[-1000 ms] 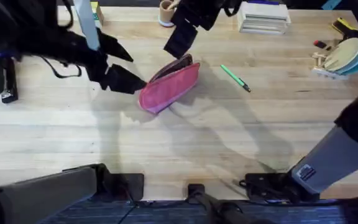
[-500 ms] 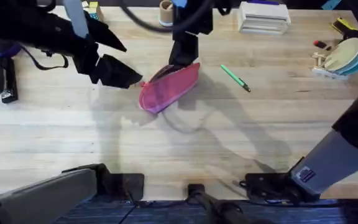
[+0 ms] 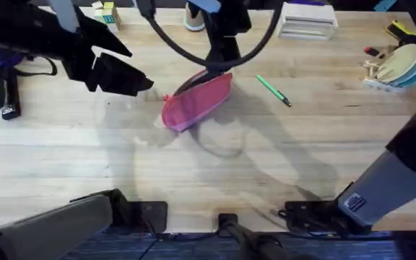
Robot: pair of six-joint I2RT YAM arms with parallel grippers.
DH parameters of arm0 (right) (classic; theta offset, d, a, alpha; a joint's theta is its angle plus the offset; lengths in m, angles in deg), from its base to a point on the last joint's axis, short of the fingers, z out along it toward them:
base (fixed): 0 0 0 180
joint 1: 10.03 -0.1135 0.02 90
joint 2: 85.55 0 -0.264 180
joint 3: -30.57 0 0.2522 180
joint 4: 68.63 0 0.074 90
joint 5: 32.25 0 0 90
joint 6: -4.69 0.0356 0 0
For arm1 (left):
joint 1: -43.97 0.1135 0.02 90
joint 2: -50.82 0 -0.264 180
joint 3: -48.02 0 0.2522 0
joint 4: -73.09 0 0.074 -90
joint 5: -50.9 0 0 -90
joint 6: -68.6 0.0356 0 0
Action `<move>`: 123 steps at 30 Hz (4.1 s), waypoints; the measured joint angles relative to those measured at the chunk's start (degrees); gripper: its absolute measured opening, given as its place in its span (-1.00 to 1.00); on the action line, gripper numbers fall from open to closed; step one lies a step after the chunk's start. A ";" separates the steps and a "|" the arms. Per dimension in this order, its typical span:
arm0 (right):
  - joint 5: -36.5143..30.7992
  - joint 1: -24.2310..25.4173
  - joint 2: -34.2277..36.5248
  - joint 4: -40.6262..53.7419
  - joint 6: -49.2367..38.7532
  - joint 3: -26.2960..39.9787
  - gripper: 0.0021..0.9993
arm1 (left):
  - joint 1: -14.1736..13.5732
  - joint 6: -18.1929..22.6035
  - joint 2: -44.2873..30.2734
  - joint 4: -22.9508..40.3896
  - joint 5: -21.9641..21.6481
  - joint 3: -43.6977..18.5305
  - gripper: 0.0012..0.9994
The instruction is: Unzip the bag, pick up the pens from the table one at a time and place them inside, then zip the bag closed.
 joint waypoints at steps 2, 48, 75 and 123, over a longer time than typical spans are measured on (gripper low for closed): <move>-0.49 0.42 0.00 -0.02 -1.52 0.00 1.00 | 0.07 0.00 -0.01 1.06 0.01 -1.02 0.99; 2.96 1.85 0.00 0.32 -4.69 -8.00 -0.94 | 0.07 0.02 0.03 2.83 -2.77 -4.99 0.99; 7.19 1.85 5.35 -5.31 -5.03 -12.90 -0.94 | 0.07 0.02 0.03 2.18 -2.77 -4.99 0.99; 8.55 1.81 10.32 -5.80 -5.44 -12.92 1.00 | 0.07 0.02 0.03 2.18 -2.77 -4.99 0.99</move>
